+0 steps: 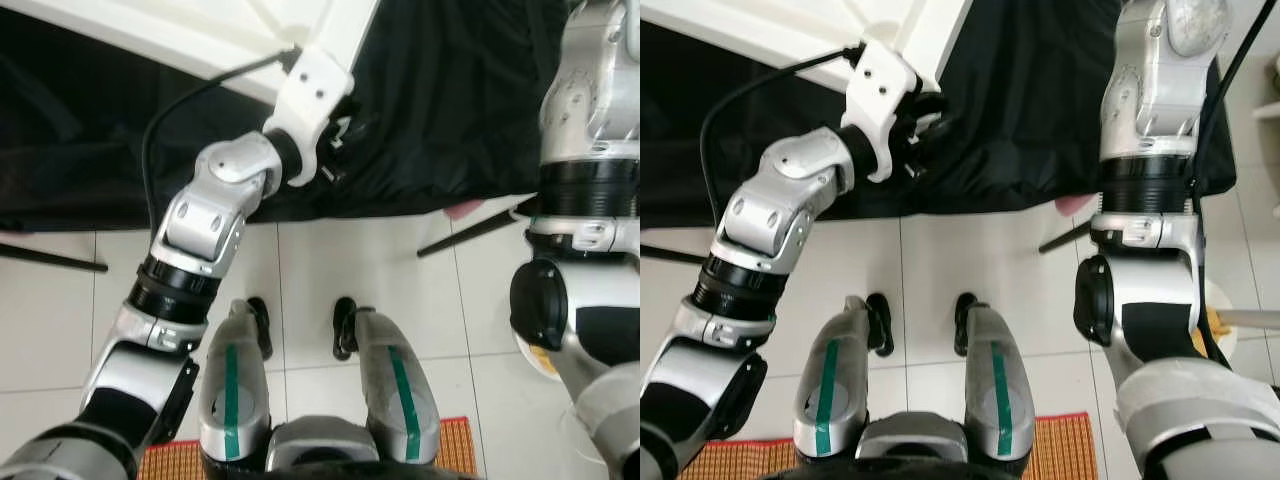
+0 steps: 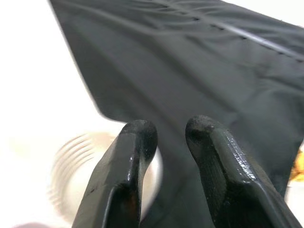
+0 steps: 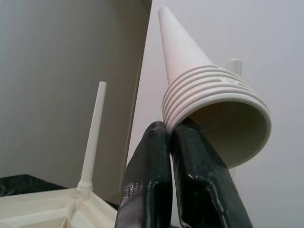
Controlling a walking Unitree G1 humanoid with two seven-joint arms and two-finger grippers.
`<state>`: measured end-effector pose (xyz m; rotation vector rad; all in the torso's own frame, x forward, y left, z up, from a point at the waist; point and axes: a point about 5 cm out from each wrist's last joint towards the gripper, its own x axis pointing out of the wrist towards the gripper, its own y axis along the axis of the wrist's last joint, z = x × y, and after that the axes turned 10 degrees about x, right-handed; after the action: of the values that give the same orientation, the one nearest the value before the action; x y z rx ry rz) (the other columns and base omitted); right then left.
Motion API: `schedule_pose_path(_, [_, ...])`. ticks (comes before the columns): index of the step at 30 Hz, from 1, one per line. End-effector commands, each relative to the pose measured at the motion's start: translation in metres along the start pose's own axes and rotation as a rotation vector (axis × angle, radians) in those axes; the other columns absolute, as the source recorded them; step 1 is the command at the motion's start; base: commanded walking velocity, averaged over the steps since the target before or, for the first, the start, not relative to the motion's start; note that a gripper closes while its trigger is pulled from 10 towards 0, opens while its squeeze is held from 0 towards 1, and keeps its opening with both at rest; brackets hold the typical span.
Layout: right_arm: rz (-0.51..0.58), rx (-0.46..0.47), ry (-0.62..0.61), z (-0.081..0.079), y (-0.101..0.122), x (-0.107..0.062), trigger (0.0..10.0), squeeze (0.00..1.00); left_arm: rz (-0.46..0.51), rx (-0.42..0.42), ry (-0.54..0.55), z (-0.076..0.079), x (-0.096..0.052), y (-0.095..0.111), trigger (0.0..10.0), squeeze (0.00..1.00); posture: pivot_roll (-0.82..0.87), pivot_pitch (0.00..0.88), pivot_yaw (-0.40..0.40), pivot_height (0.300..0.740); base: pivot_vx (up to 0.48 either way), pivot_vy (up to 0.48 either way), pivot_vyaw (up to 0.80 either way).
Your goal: Building children table
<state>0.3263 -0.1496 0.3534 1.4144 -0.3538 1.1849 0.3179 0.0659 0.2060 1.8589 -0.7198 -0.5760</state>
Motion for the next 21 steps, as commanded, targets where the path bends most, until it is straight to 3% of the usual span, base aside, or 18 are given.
schedule_pose_path(1, [0.027,0.01,0.011,-0.005,0.004,0.001,10.0,0.0,-0.046,0.0,0.095,-0.008,-0.004,-0.009,10.0,0.0,0.04,0.101,-0.003,0.74,0.0,0.0,0.0])
schedule_pose_path(7, [-0.037,0.035,-0.029,-0.007,-0.011,-0.014,10.0,0.0,0.01,0.076,0.013,-0.011,-0.012,0.002,10.0,0.0,0.04,0.084,0.0,0.74,0.0,0.0,0.0])
schedule_pose_path(11, [-0.047,0.037,-0.036,-0.007,-0.012,-0.016,10.0,0.0,0.032,0.078,-0.021,-0.012,-0.016,0.004,10.0,0.0,0.04,0.078,-0.003,0.74,0.0,0.0,0.0])
schedule_pose_path(21, [-0.091,0.078,-0.068,-0.008,-0.021,-0.027,10.0,0.0,0.076,0.051,0.117,-0.039,-0.013,0.016,10.0,0.0,0.05,0.044,-0.016,0.74,0.0,0.0,0.0])
